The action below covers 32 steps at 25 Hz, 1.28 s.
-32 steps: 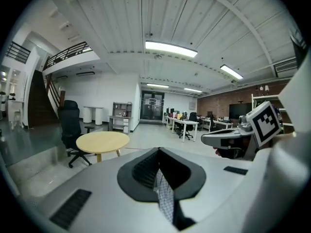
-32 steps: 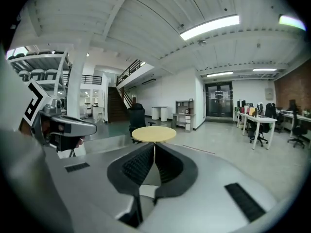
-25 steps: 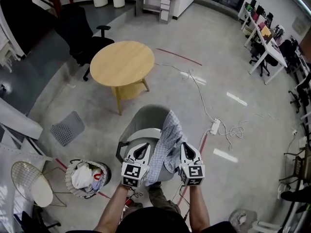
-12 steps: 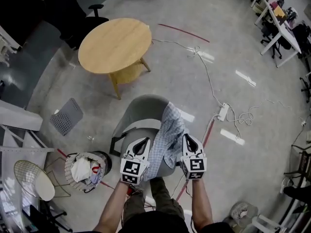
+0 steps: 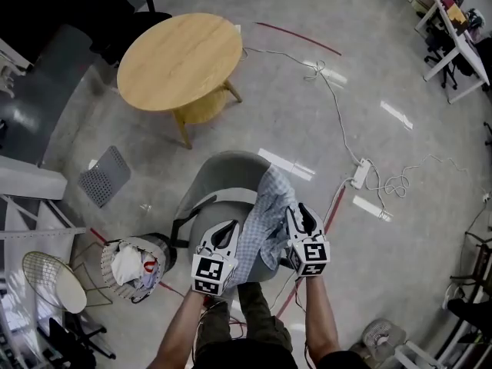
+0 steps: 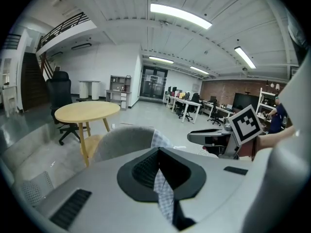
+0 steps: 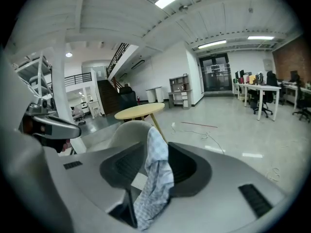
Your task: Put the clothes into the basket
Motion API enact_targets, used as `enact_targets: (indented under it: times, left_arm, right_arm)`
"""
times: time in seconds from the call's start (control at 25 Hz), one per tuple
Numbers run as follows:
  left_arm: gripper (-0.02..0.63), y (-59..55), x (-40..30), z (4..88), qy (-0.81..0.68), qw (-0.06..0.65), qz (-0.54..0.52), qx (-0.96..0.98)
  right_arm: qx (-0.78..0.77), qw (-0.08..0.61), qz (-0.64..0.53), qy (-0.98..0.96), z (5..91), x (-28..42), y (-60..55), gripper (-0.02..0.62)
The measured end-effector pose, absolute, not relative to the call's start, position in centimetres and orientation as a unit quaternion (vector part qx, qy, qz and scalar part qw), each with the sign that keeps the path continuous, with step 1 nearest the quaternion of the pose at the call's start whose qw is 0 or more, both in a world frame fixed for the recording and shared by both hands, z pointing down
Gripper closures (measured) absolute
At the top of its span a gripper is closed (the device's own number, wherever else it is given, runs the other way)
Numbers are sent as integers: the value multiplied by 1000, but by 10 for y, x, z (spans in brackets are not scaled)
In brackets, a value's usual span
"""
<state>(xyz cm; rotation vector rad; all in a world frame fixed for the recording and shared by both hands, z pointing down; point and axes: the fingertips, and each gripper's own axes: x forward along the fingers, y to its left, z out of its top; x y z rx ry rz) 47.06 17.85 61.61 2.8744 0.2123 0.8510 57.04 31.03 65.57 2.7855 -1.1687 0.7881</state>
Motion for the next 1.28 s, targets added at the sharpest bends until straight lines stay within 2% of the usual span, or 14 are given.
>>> enact_targets:
  times: [0.04, 0.24, 0.56, 0.8, 0.88, 0.92, 1.28]
  left_arm:
    - [600, 177, 472, 618, 69, 69, 285, 954]
    - [600, 171, 478, 631, 63, 70, 295, 951]
    - [600, 156, 481, 655, 51, 74, 314, 945]
    - [600, 151, 477, 673, 46, 81, 327, 940]
    - [600, 150, 476, 676, 45, 84, 330, 939]
    - [600, 149, 476, 677, 44, 85, 331, 939]
    - [600, 149, 471, 672, 41, 88, 326, 940]
  right_arm:
    - [889, 5, 258, -379, 660, 574, 308, 416]
    - [881, -3, 278, -383, 685, 593, 297, 365]
    - [865, -7, 319, -388, 729, 611, 282, 337]
    - [855, -13, 347, -386, 753, 617, 272, 341]
    - [853, -12, 355, -383, 755, 617, 272, 419]
    - [854, -11, 355, -381, 755, 618, 271, 431]
    - [861, 17, 347, -371, 750, 613, 279, 481]
